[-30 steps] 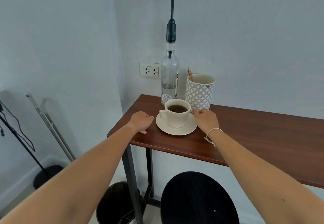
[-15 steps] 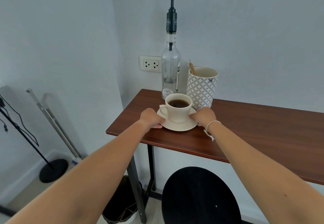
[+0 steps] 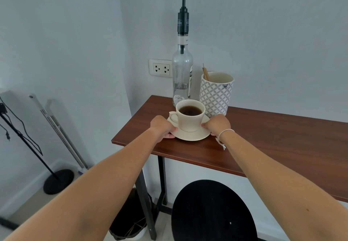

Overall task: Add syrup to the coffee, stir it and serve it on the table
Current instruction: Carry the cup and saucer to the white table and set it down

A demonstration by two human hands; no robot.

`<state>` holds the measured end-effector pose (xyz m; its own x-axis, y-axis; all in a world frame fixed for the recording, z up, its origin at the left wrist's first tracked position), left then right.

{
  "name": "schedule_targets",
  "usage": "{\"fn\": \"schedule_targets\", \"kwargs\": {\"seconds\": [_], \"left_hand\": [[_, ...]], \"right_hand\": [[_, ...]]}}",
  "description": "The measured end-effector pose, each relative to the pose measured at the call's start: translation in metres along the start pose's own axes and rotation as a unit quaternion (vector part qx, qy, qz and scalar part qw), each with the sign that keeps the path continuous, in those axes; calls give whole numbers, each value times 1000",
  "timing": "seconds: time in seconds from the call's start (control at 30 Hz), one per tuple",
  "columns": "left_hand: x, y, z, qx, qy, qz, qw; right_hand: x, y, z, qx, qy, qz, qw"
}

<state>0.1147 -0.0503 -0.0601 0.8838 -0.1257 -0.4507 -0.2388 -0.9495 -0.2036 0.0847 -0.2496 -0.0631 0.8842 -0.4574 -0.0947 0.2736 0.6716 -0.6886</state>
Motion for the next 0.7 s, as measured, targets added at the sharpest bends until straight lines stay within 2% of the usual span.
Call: {"fn": "schedule_targets", "kwargs": {"seconds": [0.4,0.7], "left_hand": [[-13,-9,1,-68,-7,7,998],[-42,-36,16,-104,-13,-22,994]], "right_hand": [[-9,2,3,76,6,-15,997],[-33,17,27,109,-34,23,993]]}}
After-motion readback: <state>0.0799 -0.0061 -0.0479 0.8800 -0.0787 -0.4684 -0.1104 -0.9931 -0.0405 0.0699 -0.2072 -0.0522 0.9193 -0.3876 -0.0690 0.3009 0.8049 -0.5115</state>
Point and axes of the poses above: each hand's wrist, its own x-axis towards the middle knuckle, its own y-axis out of the palm, z = x × y, the point moved 5 cm from there along x, towards the middle knuckle, and after that the axes turned 4 degrees about -y, right-handed, at the moved point
